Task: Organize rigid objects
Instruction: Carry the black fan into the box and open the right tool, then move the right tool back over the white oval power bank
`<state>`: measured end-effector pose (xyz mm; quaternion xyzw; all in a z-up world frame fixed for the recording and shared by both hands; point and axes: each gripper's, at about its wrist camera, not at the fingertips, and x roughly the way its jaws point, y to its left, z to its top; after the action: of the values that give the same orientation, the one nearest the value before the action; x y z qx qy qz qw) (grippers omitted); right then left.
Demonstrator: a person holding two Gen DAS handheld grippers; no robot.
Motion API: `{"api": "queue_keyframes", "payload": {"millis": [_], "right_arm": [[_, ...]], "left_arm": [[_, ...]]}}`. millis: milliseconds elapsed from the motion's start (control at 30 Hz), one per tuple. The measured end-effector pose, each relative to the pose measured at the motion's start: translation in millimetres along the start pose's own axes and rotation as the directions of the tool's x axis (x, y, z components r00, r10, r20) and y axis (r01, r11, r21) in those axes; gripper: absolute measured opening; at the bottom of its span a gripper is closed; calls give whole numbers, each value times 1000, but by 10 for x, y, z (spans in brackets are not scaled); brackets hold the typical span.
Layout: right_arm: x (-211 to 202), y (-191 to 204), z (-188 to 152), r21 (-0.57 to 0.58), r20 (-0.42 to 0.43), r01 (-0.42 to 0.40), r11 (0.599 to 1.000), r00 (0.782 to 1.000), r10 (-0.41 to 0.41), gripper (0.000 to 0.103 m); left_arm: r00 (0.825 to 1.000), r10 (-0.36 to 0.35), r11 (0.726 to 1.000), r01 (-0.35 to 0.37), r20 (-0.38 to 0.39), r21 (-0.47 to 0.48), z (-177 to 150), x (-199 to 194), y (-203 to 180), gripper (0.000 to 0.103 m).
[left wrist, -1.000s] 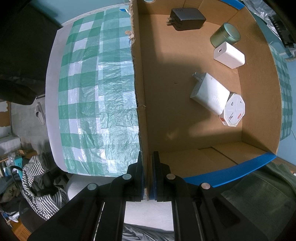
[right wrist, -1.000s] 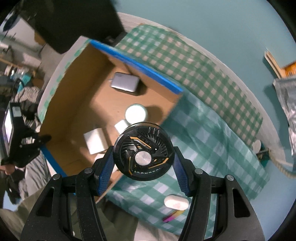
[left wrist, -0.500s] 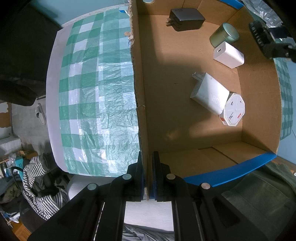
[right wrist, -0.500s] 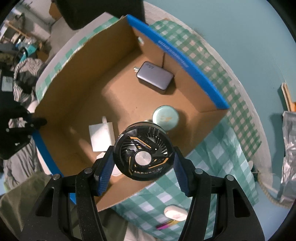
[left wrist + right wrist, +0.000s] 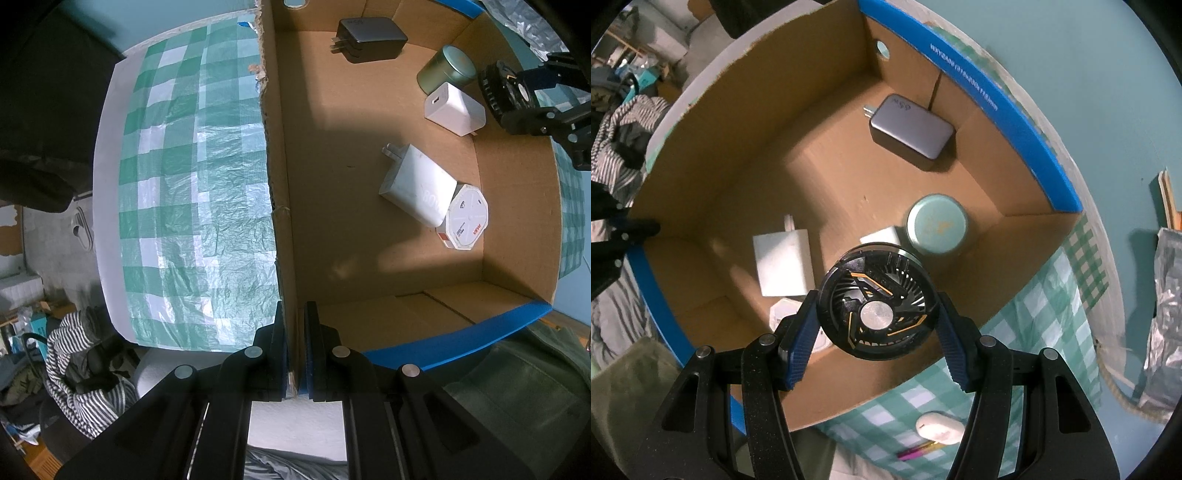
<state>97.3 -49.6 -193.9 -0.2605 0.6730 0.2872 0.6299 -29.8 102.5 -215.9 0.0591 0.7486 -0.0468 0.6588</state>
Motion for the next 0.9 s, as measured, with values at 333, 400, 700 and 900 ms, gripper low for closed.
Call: {"api": "queue_keyframes", "payload": {"millis": [333, 400, 700, 900], "right_arm": [[-80, -34, -39, 27, 32, -14, 1000, 999, 13, 71], [-115, -45, -37, 32, 42, -13, 999, 999, 11, 71], [-314, -154, -123, 81, 86, -45, 996, 996, 38, 71], [-438, -268, -268, 128, 103, -64, 990, 993, 51, 71]], "left_arm": [[1000, 1, 1000, -1, 1, 11, 4, 6, 7, 7], [1000, 0, 1000, 0, 2, 12, 2, 3, 12, 7], [1000, 2, 1000, -2, 2, 10, 1, -5, 5, 7], [1000, 2, 1000, -2, 2, 9, 1, -9, 2, 7]]}}
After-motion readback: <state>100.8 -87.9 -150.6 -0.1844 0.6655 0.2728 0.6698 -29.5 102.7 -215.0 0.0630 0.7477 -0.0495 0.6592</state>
